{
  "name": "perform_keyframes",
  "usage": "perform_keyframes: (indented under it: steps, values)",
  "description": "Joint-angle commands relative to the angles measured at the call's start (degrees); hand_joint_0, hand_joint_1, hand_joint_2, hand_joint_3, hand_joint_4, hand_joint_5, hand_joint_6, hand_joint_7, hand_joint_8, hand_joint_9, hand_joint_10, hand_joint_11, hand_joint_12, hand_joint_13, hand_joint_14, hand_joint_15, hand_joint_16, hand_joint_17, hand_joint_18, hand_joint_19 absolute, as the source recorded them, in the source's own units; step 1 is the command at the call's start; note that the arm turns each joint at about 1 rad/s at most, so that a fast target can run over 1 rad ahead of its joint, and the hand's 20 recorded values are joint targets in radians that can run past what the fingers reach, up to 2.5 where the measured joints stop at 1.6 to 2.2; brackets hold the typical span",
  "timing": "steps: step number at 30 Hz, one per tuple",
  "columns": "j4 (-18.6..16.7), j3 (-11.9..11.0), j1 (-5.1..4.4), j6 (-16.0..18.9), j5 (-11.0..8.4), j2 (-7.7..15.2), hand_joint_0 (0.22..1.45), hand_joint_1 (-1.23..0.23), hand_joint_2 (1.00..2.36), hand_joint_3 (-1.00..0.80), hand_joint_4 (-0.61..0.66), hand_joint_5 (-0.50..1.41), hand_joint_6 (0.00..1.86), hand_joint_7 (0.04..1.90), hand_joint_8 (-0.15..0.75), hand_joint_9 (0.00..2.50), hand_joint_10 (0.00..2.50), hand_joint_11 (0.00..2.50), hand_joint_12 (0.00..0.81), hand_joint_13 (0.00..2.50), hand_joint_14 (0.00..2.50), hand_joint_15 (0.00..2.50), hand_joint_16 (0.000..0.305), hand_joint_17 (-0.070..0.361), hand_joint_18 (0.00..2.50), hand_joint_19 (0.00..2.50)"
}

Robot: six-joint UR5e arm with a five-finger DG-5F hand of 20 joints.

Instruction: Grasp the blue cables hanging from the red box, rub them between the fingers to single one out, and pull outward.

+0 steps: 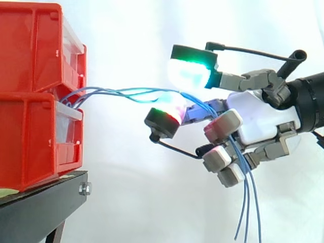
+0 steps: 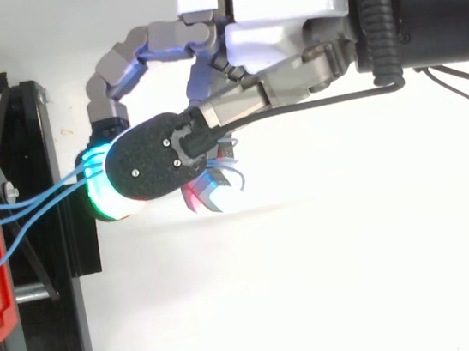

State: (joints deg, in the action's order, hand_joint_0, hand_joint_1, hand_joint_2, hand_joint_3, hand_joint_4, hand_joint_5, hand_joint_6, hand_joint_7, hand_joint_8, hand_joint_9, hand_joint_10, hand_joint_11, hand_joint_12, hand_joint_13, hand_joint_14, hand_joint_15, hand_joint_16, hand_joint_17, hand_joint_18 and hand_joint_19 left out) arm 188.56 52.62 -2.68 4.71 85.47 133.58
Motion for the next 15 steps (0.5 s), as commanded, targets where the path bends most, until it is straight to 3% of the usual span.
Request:
perform_keyframes:
  steps: [1, 7, 15]
  values:
    - [0.05, 1.09, 0.22, 0.66, -0.04, 0.01, 0.56, -0.59, 1.00, -0.45, -0.03, -0.11, 0.78, 0.97, 0.298, 1.34, 0.03, 0.99, 0.401, 1.07, 0.03, 0.76, 0.057, 0.127, 0.87, 0.86]
    - [0.14, 1.17, 0.22, 0.74, 0.04, 0.01, 0.54, -0.63, 1.00, -0.50, -0.04, -0.11, 0.78, 0.98, 0.284, 1.36, 0.03, 1.00, 0.376, 1.08, 0.03, 0.78, 0.053, 0.118, 0.87, 0.88]
    - [0.84, 1.17, 0.66, 0.83, 0.13, -0.08, 0.62, -0.82, 1.01, -0.20, -0.08, -0.12, 0.84, 1.04, 0.297, 1.35, 0.02, 1.00, 0.390, 1.10, 0.03, 0.76, 0.056, 0.126, 0.92, 0.83]
